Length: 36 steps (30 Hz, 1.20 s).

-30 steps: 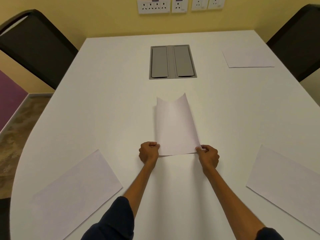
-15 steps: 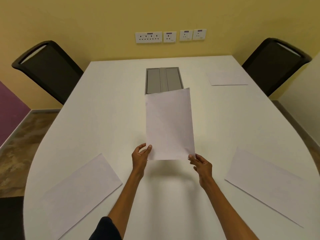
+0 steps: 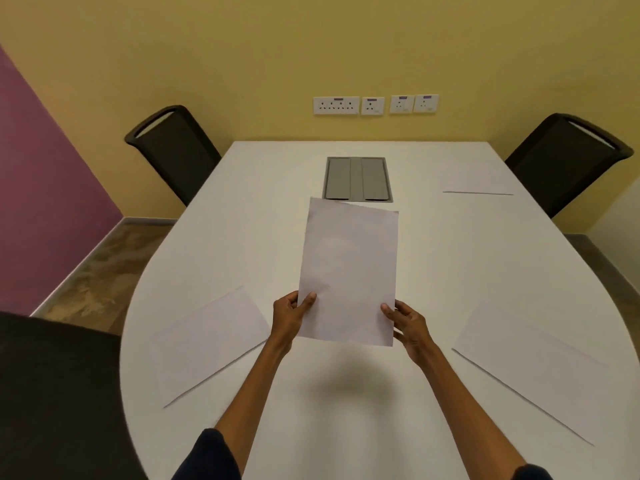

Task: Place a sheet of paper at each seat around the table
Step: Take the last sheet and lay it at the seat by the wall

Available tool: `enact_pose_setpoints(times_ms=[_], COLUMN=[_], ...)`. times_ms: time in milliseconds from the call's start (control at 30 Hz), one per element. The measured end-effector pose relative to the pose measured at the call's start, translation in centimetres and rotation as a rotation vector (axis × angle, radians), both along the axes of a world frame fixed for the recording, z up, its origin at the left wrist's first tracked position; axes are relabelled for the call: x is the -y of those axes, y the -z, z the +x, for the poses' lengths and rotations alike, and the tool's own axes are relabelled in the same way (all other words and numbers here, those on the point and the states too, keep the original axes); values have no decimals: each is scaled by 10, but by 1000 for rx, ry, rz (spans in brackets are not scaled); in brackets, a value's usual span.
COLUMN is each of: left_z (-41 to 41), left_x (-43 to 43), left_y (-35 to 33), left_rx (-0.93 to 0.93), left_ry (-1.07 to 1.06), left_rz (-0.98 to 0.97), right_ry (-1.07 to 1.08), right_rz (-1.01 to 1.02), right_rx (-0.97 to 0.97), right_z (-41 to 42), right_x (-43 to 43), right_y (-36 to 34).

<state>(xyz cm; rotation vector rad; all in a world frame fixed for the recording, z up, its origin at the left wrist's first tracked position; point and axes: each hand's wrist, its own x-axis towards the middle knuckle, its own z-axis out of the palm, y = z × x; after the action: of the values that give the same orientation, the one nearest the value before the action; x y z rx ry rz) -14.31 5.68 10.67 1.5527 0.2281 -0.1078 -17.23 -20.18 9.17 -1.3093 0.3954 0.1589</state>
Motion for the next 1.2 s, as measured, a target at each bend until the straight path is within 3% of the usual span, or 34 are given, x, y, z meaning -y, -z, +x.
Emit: enact_pose_setpoints(times_ms=[400, 700, 1200], left_z=[-103, -182, -418], left_x=[-104, -191, -360], left_y=[-39, -84, -144], left_rx=[26, 95, 201], left_ry=[-147, -396, -801], left_rz=[28, 92, 111], right_ry=[-180, -366, -616], right_rz=[-62, -83, -23], right_rx=[99, 266, 447], right_z=[-29, -47, -212], right_x=[-102, -212, -448], right_y=[-34, -84, -132])
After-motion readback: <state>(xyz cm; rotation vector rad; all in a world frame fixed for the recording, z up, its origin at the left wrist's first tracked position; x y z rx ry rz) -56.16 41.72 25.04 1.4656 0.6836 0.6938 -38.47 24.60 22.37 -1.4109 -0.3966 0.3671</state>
